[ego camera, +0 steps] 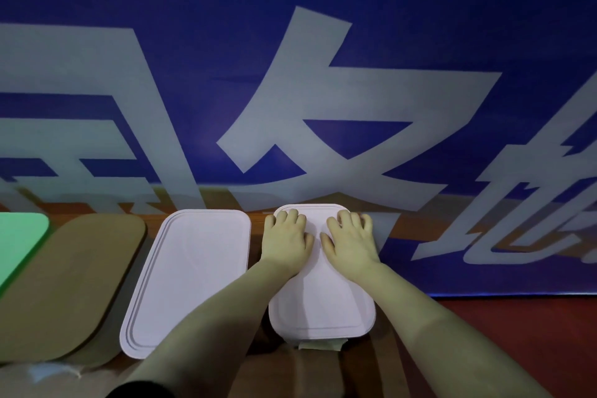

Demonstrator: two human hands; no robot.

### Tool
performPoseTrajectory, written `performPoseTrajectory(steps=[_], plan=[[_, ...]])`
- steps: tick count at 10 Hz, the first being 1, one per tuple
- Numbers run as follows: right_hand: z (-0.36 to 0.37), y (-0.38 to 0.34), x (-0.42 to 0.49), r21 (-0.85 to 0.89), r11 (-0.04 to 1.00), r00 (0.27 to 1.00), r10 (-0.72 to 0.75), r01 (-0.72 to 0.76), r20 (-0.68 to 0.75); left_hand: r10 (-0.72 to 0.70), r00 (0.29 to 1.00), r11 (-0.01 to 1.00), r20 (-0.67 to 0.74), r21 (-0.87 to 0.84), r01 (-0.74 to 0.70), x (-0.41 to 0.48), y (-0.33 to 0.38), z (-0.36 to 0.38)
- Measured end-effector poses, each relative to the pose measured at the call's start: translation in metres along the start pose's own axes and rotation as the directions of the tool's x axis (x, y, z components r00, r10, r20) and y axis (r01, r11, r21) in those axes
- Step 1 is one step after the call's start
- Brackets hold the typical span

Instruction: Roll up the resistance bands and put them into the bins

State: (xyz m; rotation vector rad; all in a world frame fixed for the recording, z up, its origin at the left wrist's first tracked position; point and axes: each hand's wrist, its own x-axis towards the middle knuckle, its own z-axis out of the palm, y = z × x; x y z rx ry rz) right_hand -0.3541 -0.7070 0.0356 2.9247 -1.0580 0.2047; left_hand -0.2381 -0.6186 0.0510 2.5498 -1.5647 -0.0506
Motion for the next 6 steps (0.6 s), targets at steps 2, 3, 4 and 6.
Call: performPoseTrajectory(steps=[2,3,4,6], plan=[[-0.017,-0.009,0.0,-0.017,1.0,0.987,0.009,-0.006,0.159,-0.025,0.99,0.997,0.139,0.079,0.014,-0.002,0.008,-0.02],[-0.028,-0.012,-0.006,-0.038,0.999,0.972,0.02,-0.011,0.233,-0.018,0.979,0.996,0.202,0.087,0.0,-0.011,0.004,-0.029],[-0.043,-0.021,-0.014,-0.086,0.996,0.944,0.049,-0.022,0.326,-0.014,0.986,0.995,0.167,0.103,-0.003,-0.024,-0.003,-0.044],[-0.085,-0.065,-0.021,-0.098,0.995,0.944,0.05,-0.018,0.327,-0.03,0.997,0.995,0.074,0.096,0.023,-0.053,-0.035,-0.08]])
